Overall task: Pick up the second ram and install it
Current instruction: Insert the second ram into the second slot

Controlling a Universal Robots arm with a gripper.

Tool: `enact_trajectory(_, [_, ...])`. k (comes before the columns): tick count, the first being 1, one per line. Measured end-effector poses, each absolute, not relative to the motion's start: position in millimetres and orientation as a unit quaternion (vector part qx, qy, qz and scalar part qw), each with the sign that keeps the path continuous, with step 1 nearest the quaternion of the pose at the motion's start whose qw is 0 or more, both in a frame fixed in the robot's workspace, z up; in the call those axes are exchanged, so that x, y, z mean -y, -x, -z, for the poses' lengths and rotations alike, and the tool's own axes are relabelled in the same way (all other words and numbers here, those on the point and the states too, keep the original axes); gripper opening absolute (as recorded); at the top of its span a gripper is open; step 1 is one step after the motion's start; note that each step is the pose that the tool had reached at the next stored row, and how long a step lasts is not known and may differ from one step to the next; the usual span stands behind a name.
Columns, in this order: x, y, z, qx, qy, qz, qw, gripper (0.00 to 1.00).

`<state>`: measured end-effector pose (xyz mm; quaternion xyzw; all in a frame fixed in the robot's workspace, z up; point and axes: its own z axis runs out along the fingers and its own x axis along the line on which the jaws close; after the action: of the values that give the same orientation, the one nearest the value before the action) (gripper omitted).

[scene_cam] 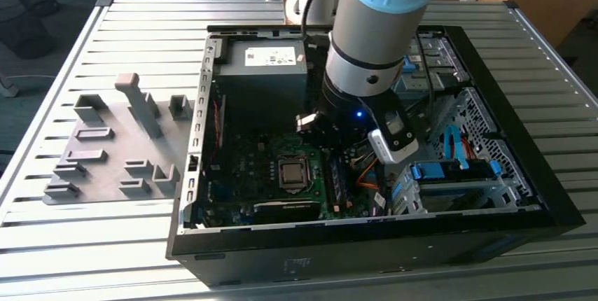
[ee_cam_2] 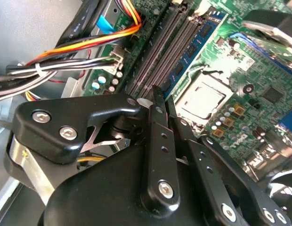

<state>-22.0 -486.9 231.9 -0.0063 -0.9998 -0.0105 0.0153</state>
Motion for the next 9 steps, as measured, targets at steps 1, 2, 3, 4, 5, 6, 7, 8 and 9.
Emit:
enact_trajectory(1, [486.9, 22.0, -230.5, 1.000, 0.007, 0.011, 0.015, 0.14])
enact_trajectory(2, [486.9, 22.0, -229.3, 1.000, 0.008, 0.011, 0.015, 0.14])
enact_trajectory(3, [486.9, 22.0, -228.3, 1.000, 0.009, 0.011, 0.015, 0.14])
enact_trajectory(4, [486.9, 22.0, -227.7, 1.000, 0.010, 0.011, 0.015, 0.14])
enact_trajectory(5, [487.0, 22.0, -227.4, 1.000, 0.010, 0.012, 0.015, 0.14])
enact_trajectory(6, [487.0, 22.0, -227.1, 1.000, 0.010, 0.013, 0.015, 0.14])
enact_trajectory(7, [486.9, 22.0, -226.6, 1.000, 0.010, 0.015, 0.015, 0.14])
enact_trajectory(8, [486.9, 22.0, -225.3, 1.000, 0.010, 0.017, 0.015, 0.14])
enact_trajectory(9, [486.8, 22.0, -224.0, 1.000, 0.010, 0.018, 0.015, 0.14])
